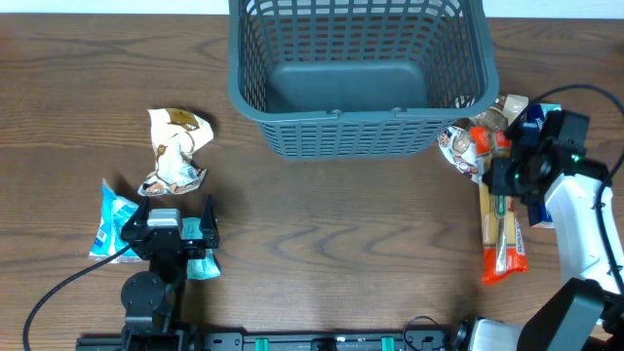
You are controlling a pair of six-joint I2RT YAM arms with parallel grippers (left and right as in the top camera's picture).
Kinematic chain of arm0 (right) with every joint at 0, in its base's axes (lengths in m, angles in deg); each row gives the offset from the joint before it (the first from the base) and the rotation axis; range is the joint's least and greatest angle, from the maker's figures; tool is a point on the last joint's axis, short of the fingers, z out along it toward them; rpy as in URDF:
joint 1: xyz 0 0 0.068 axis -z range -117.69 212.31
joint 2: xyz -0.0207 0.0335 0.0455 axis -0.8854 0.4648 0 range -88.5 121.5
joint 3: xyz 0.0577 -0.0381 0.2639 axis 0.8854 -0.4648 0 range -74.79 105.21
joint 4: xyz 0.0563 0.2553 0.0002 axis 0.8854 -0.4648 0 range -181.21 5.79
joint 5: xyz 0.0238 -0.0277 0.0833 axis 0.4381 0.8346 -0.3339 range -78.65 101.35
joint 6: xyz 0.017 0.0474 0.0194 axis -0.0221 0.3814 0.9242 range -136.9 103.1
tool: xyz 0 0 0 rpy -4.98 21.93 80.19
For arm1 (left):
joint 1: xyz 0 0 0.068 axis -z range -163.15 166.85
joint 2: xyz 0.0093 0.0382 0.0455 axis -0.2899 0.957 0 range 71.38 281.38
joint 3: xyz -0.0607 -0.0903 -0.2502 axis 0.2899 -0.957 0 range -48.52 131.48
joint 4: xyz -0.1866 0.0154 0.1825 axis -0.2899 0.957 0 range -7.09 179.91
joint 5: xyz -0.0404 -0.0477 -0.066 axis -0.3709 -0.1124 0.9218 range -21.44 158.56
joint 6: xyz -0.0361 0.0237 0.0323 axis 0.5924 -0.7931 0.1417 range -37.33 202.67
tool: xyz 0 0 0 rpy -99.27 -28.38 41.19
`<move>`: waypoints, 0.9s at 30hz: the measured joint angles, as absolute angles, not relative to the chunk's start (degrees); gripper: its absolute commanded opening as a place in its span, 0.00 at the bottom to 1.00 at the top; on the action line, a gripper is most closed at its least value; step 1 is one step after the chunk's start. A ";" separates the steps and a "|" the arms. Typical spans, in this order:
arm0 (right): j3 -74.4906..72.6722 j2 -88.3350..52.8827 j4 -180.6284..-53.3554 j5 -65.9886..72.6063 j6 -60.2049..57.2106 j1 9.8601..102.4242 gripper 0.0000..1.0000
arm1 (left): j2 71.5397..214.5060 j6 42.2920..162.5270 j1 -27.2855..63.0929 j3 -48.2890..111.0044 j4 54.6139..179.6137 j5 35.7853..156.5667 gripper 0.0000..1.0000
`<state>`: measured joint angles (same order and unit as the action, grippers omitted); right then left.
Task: Pack container
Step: 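Carry the spaghetti package with the right gripper over the grey basket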
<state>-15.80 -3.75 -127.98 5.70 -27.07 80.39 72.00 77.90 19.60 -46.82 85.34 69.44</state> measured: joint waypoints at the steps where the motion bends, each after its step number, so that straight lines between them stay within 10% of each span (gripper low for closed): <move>1: -14.84 -3.75 -127.95 5.75 -26.24 80.41 0.01 | 72.00 77.88 19.60 -46.85 85.34 69.44 0.99; 27: 22.88 -13.02 -132.78 13.48 -13.61 77.20 0.01 | 72.00 77.88 19.60 -46.82 85.34 69.44 0.99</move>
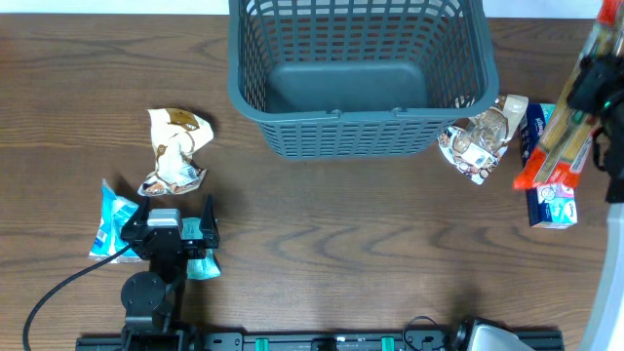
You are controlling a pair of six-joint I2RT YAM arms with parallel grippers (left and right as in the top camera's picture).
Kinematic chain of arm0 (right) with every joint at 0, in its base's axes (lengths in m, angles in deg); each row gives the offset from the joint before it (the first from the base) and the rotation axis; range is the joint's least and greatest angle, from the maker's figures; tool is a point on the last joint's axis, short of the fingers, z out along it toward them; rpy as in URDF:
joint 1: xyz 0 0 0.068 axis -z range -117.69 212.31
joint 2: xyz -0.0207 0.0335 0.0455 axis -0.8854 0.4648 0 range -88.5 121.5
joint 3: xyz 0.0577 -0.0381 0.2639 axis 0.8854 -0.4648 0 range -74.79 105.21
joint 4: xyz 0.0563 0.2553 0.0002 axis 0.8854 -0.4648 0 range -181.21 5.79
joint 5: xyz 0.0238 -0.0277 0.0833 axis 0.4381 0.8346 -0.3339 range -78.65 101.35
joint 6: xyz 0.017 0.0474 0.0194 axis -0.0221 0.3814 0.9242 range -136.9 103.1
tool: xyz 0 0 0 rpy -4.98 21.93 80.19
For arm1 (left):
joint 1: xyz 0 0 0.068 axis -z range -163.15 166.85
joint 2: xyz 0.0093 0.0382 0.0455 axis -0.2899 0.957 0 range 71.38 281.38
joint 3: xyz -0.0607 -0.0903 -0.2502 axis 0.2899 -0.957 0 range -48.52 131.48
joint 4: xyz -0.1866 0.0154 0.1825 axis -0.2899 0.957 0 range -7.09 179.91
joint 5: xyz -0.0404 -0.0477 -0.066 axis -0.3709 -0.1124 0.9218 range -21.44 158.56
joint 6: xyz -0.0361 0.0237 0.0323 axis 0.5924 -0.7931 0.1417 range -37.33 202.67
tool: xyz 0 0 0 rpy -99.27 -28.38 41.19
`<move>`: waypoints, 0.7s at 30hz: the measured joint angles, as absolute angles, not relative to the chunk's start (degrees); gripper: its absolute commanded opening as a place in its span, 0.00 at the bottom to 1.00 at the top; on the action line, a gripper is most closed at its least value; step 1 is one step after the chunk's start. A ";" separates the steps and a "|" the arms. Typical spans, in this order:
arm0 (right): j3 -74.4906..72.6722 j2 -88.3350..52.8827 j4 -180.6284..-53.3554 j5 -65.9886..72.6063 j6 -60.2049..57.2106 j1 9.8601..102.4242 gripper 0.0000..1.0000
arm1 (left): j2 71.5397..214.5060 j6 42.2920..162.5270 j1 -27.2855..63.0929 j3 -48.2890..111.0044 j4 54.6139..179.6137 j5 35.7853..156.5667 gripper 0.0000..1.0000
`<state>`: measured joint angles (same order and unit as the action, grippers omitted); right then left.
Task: Pack container
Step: 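Carry the spaghetti package with the right gripper over the grey basket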
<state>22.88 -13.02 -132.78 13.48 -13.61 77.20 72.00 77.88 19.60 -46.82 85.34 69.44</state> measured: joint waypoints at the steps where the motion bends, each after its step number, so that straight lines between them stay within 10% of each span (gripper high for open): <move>1: 24.83 -12.93 -132.96 12.85 -14.44 76.20 0.01 | 72.00 77.90 19.60 -46.82 85.34 69.44 0.99; 21: 45.44 4.60 -137.66 -6.30 -48.58 50.71 0.01 | 72.00 77.88 19.60 -46.85 85.34 69.44 0.99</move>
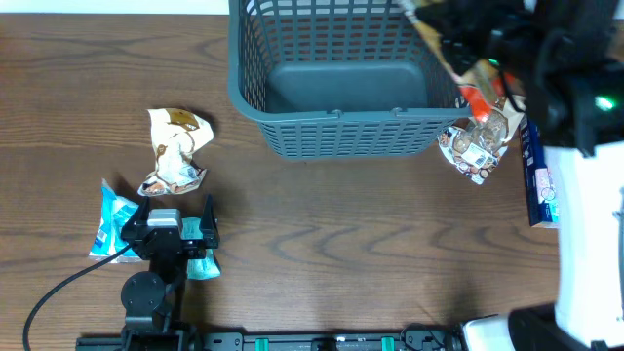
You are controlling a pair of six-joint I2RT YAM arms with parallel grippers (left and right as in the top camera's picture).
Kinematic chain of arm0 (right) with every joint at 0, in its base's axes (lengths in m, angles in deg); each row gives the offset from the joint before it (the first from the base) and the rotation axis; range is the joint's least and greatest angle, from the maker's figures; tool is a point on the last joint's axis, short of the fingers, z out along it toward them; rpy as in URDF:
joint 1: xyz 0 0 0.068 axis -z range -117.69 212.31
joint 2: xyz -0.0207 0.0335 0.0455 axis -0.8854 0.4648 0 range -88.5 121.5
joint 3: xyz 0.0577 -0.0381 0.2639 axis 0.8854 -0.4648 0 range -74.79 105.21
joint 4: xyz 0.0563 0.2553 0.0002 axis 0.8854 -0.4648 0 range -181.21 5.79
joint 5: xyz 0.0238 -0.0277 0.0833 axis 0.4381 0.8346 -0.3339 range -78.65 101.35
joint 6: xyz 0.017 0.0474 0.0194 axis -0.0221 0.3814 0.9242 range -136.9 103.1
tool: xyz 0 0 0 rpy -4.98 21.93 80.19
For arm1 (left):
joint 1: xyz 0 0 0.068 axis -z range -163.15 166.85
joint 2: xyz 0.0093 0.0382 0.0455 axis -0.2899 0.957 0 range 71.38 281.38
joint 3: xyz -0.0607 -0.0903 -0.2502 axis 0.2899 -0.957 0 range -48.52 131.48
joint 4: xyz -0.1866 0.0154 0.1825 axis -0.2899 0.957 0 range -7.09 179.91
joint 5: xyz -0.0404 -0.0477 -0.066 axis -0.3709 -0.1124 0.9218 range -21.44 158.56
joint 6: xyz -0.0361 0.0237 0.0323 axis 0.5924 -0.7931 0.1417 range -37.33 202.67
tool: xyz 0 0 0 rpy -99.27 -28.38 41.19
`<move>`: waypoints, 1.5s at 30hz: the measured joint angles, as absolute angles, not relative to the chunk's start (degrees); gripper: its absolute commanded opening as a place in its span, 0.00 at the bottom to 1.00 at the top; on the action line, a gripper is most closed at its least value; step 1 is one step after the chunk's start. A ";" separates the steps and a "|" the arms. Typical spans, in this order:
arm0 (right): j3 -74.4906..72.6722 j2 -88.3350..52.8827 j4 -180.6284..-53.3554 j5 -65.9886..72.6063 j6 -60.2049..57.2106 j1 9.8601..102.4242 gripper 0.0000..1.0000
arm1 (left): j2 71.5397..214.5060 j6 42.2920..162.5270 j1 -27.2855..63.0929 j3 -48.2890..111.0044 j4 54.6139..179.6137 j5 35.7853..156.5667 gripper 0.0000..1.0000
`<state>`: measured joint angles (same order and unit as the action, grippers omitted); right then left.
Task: Pack container
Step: 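Carry the spaghetti package with the right gripper over the grey basket, then open the right gripper to drop the spaghetti into the basket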
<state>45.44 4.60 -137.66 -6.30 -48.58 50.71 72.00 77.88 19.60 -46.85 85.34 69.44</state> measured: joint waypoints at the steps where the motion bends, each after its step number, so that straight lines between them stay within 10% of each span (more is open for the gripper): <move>1: 45.88 5.80 -137.61 -6.28 -49.32 50.25 0.01 | 72.00 77.90 19.60 -46.82 85.34 69.44 0.99; 38: 53.88 34.70 -146.99 -5.51 -55.09 44.83 0.01 | 72.00 77.88 19.60 -46.85 85.34 69.44 0.99; 45: 53.88 38.96 -150.64 -5.69 -55.55 43.96 0.48 | 72.00 77.88 19.60 -46.85 85.34 69.44 0.99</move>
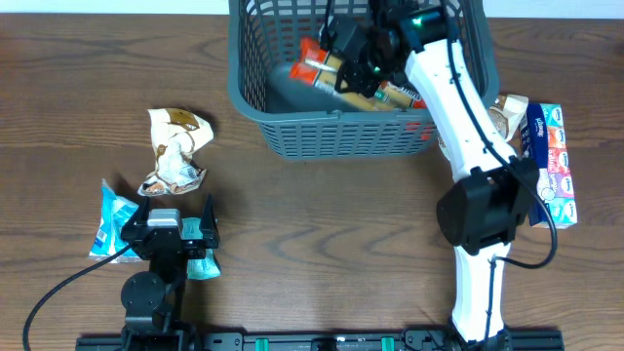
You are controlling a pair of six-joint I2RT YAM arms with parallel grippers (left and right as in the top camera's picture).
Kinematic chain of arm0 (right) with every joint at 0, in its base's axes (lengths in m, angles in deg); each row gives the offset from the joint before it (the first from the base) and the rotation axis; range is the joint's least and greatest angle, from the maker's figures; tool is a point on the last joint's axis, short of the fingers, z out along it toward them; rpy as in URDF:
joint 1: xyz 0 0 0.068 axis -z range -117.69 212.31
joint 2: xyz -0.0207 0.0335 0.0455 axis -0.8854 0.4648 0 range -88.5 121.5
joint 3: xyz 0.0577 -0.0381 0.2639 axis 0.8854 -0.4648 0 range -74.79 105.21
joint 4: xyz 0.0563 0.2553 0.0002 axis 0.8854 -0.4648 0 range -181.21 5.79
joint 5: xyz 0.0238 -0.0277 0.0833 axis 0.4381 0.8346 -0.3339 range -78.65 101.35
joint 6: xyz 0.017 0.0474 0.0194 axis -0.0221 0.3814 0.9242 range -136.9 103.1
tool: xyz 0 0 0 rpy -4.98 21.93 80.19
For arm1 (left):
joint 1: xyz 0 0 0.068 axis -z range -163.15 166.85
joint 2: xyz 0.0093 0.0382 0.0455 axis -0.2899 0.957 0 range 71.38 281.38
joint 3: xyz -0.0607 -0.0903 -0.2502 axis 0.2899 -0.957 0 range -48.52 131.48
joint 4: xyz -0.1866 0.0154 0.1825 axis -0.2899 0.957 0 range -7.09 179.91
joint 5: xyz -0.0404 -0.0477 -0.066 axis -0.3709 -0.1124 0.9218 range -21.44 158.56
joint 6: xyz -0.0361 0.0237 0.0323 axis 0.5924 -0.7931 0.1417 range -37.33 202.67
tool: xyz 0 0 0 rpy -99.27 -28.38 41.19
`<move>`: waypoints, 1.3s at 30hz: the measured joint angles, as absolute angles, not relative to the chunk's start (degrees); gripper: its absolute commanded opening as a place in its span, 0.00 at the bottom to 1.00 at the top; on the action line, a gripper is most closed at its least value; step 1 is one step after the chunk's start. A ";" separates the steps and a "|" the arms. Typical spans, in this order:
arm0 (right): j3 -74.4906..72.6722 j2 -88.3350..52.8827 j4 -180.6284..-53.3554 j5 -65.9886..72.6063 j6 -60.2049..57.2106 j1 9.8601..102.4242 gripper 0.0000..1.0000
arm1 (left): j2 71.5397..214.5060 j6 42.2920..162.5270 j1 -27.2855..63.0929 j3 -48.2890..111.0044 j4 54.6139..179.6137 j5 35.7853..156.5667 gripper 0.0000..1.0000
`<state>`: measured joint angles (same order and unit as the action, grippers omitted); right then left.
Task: Pack container
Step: 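Open the right gripper to drop the spaghetti into the basket, then lower the right gripper onto the blue Kleenex tissue pack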
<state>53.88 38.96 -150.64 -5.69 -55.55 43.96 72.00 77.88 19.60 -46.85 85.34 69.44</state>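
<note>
A grey slatted basket [283,117] stands at the back centre of the table. My right gripper [357,57] reaches down into it from the right, shut on a long orange and clear packet [388,95] that lies slanted inside the basket, its red end toward the left. My left gripper [166,214] rests low at the front left, open, over the edge of a light blue packet [110,216]. A crumpled white and brown wrapper [176,148] lies just behind it.
To the right of the basket lie a crumpled brown and white packet [508,110] and a blue and white box [552,161], partly behind my right arm [466,117]. A black cable [58,288] runs across the front left of the wooden table.
My right gripper with the orange packet was at the basket's right rim; now it is over the basket's middle, with the packet down inside. The left arm has not moved.
My right gripper was low at the orange packet on the table, right of the basket. Then it held the packet up at the far right, then at the basket's right rim, and now inside the basket. The left arm stayed still throughout.
</note>
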 measured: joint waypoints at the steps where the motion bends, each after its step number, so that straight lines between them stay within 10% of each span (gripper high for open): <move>1: 53.90 38.96 -150.88 -5.73 -55.72 43.98 0.51 | 72.00 77.90 19.60 -46.82 85.34 69.44 0.99; 16: 55.34 38.09 -152.78 -5.97 -53.84 44.57 0.93 | 72.00 77.88 19.60 -46.82 85.34 69.44 0.99; 28: 58.62 16.58 -143.62 0.81 -41.32 52.39 0.98 | 72.00 77.88 19.60 -46.82 85.34 69.44 0.99; 39: 60.00 4.67 -166.79 18.71 -21.23 79.98 0.99 | 72.00 77.88 19.60 -46.82 85.34 69.44 0.99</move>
